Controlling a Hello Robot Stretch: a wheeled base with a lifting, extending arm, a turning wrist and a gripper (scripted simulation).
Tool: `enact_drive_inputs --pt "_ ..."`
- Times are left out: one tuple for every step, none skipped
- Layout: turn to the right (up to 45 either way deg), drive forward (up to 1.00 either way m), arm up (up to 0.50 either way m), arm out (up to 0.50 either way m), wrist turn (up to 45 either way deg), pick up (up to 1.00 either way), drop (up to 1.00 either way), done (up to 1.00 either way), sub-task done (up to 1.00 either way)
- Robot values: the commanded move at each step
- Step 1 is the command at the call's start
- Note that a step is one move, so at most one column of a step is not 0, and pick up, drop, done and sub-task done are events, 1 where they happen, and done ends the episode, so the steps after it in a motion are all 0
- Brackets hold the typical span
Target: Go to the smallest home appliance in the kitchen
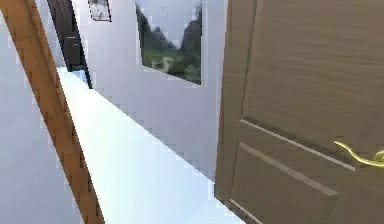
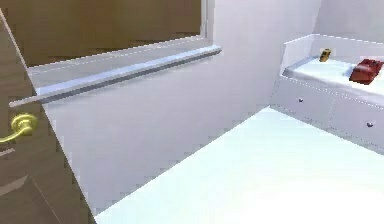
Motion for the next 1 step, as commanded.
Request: enact_drive_inputs --pt "0.0 0.5 0.0 0.0 0.0 0.0 0.0 0.0 0.0"
